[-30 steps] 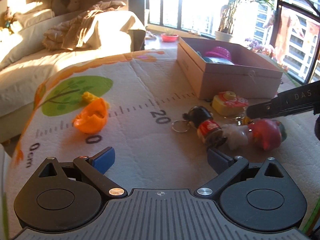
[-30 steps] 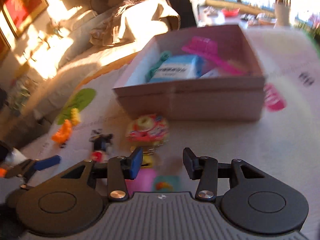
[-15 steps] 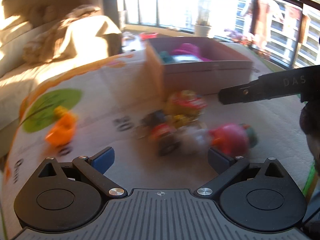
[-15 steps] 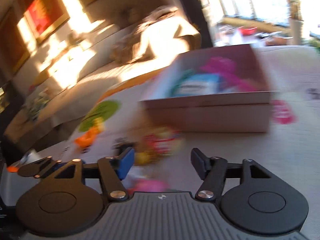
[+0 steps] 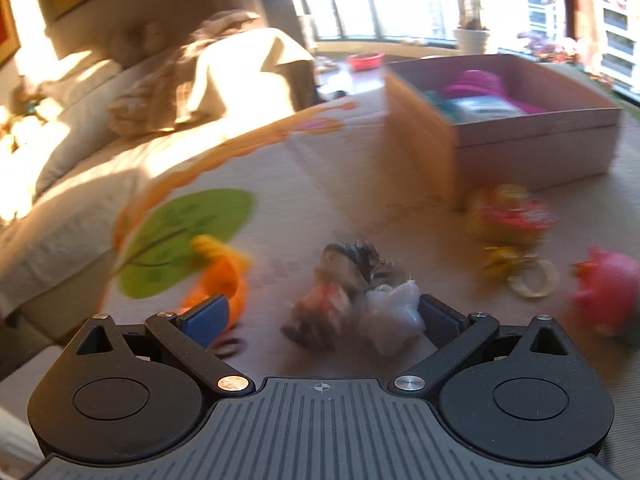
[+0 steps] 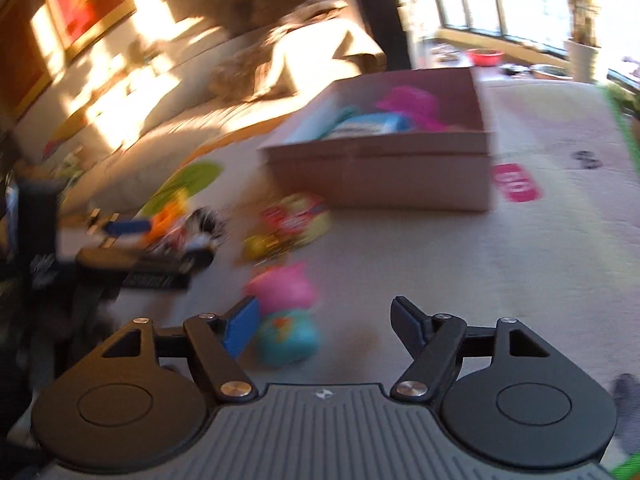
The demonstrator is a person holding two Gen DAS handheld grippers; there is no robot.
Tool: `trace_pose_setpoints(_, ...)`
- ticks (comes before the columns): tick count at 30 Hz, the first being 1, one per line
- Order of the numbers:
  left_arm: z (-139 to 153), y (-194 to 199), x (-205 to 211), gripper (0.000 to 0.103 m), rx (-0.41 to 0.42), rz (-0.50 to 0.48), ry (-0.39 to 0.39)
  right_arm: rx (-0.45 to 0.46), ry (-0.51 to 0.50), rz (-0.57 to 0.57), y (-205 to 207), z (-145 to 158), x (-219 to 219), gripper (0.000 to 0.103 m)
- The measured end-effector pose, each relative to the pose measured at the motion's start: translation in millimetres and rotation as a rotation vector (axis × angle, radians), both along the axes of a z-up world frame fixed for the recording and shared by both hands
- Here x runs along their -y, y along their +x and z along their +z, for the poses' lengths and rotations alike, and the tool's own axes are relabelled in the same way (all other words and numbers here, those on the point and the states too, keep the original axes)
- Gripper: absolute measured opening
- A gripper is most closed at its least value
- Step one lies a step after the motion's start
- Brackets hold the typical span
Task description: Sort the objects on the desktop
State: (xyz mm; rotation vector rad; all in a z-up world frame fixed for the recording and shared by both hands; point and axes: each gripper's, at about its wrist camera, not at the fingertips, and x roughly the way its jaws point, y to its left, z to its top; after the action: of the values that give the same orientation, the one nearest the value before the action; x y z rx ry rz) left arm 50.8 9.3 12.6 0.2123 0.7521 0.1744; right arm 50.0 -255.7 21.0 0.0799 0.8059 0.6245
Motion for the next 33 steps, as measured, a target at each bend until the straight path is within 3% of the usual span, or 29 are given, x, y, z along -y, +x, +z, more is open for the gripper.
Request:
trace_pose_setpoints(5, 11.4, -5.5, -26.6, 0.102, 0.036, 0.102, -0.012, -0.094, 0.074, 0.119, -1.1, -6.4, -34.0, 0.073)
trace_pose_setpoints(8, 22.3, -16.1, -33.4, 0.102, 0.061, 0.102, -0.042, -0.033, 0.08, 0.147, -4.7, 4.0, -44.2, 0.073)
trace_pose_setpoints(10, 26.1, -22.2, -32.5, 0.102, 0.069, 0.087, -0.052, 0.011, 0.067, 0.108, 3.6, 12.7, -45.2, 0.074)
trace_pose_setpoints(13, 26.5, -27.2, -27.0, 0.103, 0.068, 0.064, -0.079, 0.055, 0.019, 0.012, 27.2, 16.0, -50.7, 0.087)
trace_pose_setpoints(16, 23.6, -25.7, -20.8, 0.103, 0.051, 0.038, -0.106, 0.072, -0.071, -0.033, 50.4, 8.3, -67.7, 0.087)
trace_pose_setpoints(19, 22.0, -25.8, -13.0, 0.103, 0.045, 0.022, -0.112, 0.055, -0.111, -0.01, 60.8, -0.1, -84.8, 0.08)
trace_pose_setpoints(21, 21.4, -26.4, -9.2, 0.103, 0.043, 0.01, -0.116, 0.05, -0.14, 0.009, 60.6, -2.8, -92.0, 0.066)
trace_pose_setpoints(22, 21.2, -26.9, -7.5, 0.103, 0.042, 0.005, -0.118, 0.047, -0.15, 0.017, 61.5, -2.9, -93.1, 0.053)
trace_pose_setpoints(23, 20.8, -27.0, -6.5, 0.103, 0.041, 0.0, -0.12, 0.043, -0.155, 0.017, 60.9, -2.7, -92.0, 0.048)
trace_pose_setpoints(29, 21.5, -32.2, 0.9, 0.103, 0.045, -0.036, -0.161, 0.051, -0.154, -0.039, 52.8, 0.9, -50.5, 0.048)
trace_pose_setpoints(33, 17.7, -36.5, 19.3, 0.103, 0.035, -0.146, -0.21, 0.073, -0.214, -0.111, 42.1, -0.4, -10.2, 0.048)
